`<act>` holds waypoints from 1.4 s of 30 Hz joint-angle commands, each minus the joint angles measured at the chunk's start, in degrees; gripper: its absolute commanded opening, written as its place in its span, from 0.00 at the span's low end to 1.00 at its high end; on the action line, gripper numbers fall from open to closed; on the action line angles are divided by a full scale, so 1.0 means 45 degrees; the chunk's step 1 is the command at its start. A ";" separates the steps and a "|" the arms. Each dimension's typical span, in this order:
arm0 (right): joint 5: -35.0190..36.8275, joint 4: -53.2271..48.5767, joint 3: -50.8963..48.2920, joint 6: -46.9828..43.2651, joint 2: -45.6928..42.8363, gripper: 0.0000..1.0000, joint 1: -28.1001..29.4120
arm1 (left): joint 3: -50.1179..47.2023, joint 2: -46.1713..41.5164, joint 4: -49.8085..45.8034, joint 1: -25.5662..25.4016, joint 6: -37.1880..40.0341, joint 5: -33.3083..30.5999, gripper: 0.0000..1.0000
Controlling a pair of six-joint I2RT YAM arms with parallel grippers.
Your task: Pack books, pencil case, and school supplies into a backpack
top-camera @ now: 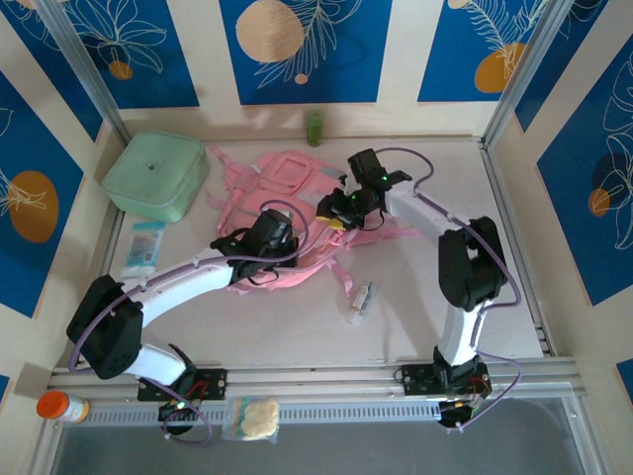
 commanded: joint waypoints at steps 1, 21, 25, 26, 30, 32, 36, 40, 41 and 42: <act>-0.0996 0.2158 -0.1275 0.2321 -0.0719 0.47 0.0600 | -0.0049 0.0111 0.0155 0.0034 0.0420 0.0721 0.00; 0.0670 0.0988 0.0593 -0.0495 0.0672 0.00 0.1030 | 0.0608 0.0112 -0.1199 -0.0350 0.0396 0.1388 0.00; 0.0190 0.0324 0.1085 -0.2198 0.0628 0.00 -0.0057 | 0.1481 0.0862 -0.1552 -0.1298 -0.0096 0.1220 0.00; 0.0052 0.0164 0.1256 -0.2532 0.0679 0.00 -0.0308 | 0.1596 0.0968 -0.1530 -0.1438 -0.0161 0.1078 0.00; -0.0570 -0.0708 0.2158 -0.3922 0.1188 0.00 -0.1309 | 0.1566 0.1049 -0.1719 -0.1406 -0.0155 0.0487 0.00; -0.0797 -0.1006 0.2470 -0.4315 0.1410 0.00 -0.1580 | 0.1328 0.0828 -0.2102 -0.1108 0.0119 0.0128 0.00; -0.1209 -0.1106 0.2713 -0.4553 0.1644 0.00 -0.1884 | -0.0061 -0.0023 -0.1817 0.0342 0.0820 0.0770 0.00; -0.1361 -0.1051 0.2604 -0.4074 0.1611 0.00 -0.1841 | -0.0806 -0.0640 -0.1388 0.1557 0.1327 0.2167 0.00; -0.1249 -0.1002 0.2519 -0.3689 0.1559 0.00 -0.1816 | -0.0793 -0.0657 -0.1285 0.1599 0.1389 0.2173 0.00; -0.1210 -0.0936 0.2359 -0.3168 0.1485 0.01 -0.1798 | -0.0733 -0.0611 -0.1223 0.1586 0.1379 0.2217 0.00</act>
